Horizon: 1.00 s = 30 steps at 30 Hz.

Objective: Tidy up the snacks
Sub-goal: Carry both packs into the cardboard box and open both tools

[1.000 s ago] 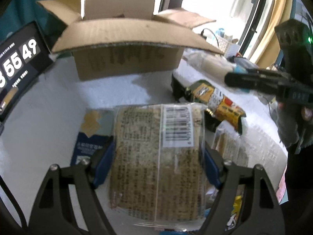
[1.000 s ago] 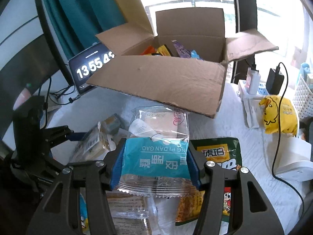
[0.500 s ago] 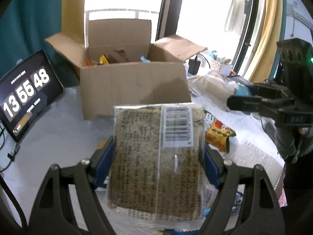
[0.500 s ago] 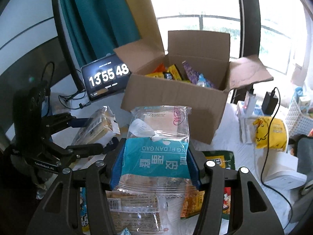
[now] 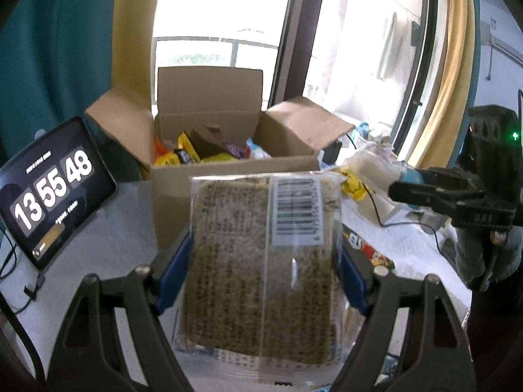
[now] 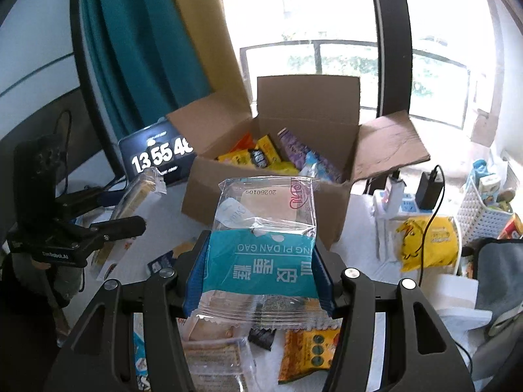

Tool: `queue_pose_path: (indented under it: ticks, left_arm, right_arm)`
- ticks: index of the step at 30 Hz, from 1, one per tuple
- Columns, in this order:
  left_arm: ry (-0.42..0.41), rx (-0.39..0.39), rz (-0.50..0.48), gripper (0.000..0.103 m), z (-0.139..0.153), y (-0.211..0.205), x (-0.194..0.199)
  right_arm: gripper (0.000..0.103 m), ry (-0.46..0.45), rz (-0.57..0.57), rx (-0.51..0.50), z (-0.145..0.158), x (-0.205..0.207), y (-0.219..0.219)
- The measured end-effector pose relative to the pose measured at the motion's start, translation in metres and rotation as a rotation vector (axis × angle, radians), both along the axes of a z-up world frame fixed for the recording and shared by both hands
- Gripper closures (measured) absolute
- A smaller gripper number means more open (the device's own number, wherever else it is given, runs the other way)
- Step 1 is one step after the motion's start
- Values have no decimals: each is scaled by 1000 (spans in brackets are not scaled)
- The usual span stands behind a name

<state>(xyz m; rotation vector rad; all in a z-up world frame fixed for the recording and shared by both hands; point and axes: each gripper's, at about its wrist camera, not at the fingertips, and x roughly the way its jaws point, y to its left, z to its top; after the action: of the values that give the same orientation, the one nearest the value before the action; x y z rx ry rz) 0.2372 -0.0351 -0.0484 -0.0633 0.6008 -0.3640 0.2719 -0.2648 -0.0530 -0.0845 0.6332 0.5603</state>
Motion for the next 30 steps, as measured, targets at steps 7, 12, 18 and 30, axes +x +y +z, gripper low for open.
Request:
queue_pose_path:
  ticks: [7,12,18,30]
  left_arm:
    - [-40,-22,23,22,17,6,27]
    - [-87,-28,47,22,33,12,45]
    - [-141,-16,51,22,48,13,67]
    - [-172,-76,92,22,61,30,135]
  right_arm:
    - [44,-46,-68,15,12,22,-7]
    - [44,-79,-96,15,21,39,-7]
    - [44,-120,-117,2,33,59,1]
    - [44,-170,-164,14,47,119,14]
